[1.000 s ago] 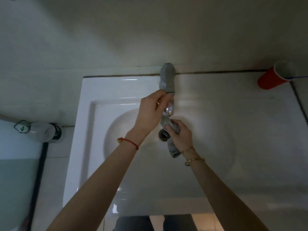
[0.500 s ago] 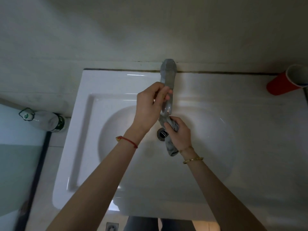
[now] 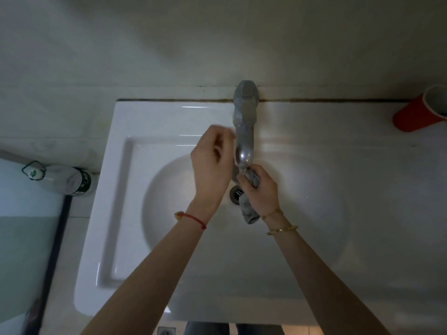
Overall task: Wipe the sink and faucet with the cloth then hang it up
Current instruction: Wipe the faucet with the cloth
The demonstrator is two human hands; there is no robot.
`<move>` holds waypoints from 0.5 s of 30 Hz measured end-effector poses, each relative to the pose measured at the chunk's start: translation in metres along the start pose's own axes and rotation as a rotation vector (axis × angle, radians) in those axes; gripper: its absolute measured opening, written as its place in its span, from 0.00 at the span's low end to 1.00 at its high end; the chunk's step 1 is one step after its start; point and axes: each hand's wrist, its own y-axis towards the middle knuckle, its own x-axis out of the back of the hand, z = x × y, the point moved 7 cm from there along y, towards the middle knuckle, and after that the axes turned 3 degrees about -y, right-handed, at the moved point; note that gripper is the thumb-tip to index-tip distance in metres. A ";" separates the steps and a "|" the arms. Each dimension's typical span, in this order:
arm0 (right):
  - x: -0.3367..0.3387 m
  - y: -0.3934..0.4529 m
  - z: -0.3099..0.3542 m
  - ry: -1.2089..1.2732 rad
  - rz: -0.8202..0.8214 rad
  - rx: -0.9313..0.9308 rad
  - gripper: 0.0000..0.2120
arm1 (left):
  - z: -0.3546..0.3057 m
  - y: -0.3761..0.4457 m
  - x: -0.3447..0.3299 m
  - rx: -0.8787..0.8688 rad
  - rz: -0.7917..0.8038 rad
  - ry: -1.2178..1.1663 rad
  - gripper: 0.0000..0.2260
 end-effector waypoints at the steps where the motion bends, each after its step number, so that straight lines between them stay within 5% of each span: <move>1: -0.001 -0.001 0.000 0.009 0.009 -0.004 0.10 | 0.019 -0.010 0.005 0.064 -0.072 0.034 0.06; 3: -0.005 -0.001 -0.002 0.027 0.049 -0.015 0.15 | 0.061 -0.026 0.000 0.275 -0.044 0.089 0.08; 5: -0.010 -0.002 -0.003 0.044 0.101 0.003 0.17 | 0.099 -0.034 -0.022 0.509 0.155 0.053 0.17; 7: -0.013 -0.002 -0.004 0.057 0.129 0.033 0.17 | 0.116 -0.036 -0.039 0.639 0.279 -0.035 0.13; 9: -0.011 -0.002 -0.008 0.124 0.135 0.048 0.19 | 0.122 -0.030 -0.044 0.629 0.271 -0.055 0.06; 15: 0.000 0.003 -0.035 0.343 -0.088 -0.161 0.22 | 0.131 -0.036 -0.049 0.563 0.145 -0.287 0.11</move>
